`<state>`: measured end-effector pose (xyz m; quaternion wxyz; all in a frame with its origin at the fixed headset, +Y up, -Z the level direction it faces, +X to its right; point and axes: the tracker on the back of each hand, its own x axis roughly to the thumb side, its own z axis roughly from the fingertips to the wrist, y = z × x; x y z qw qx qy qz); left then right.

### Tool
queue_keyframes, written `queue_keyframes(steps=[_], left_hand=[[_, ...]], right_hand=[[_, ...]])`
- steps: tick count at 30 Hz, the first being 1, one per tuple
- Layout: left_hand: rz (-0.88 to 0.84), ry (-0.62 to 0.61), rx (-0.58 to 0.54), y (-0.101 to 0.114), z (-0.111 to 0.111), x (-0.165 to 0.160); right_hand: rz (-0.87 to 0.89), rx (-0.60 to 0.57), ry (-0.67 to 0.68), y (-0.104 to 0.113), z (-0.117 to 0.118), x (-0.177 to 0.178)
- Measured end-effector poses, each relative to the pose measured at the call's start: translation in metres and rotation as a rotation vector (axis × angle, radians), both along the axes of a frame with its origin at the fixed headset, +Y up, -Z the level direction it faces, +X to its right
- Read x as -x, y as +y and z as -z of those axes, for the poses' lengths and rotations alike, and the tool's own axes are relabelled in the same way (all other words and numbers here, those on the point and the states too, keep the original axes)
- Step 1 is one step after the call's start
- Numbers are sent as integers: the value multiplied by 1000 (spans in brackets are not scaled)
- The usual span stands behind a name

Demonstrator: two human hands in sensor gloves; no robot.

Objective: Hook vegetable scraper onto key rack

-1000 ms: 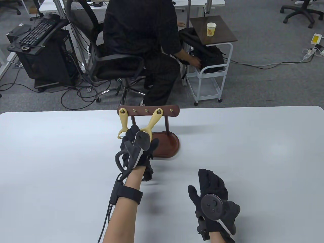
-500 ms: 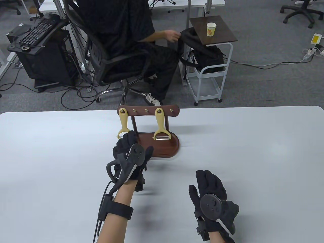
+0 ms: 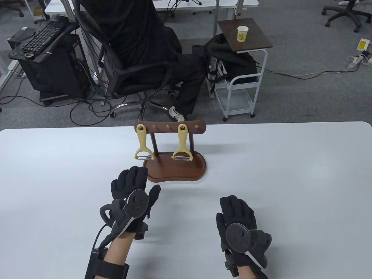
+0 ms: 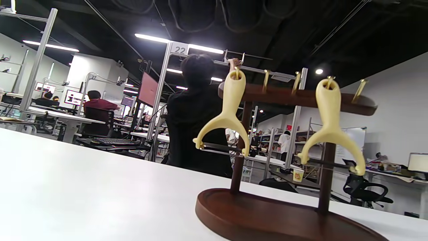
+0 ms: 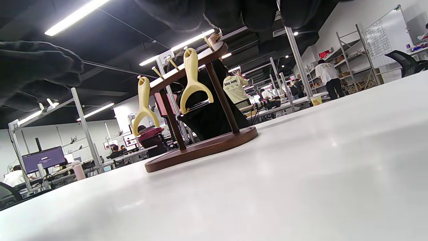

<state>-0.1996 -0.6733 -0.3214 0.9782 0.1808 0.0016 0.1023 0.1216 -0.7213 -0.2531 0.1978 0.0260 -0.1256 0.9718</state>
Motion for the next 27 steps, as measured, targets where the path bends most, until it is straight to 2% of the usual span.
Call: queue_keyframes(steps=[7, 13, 22, 27], left_hand=[[16, -48, -17, -1, -29, 15], [23, -56, -9, -16, -45, 27], [36, -57, 9, -40, -46, 38], [9, -51, 26, -46, -43, 43]], right_hand=[[-13, -7, 0, 0, 0, 1], [-31, -9, 3, 0, 0, 2], [-63, -21, 19, 0, 0, 8], [-80, -26, 24, 0, 0, 10]])
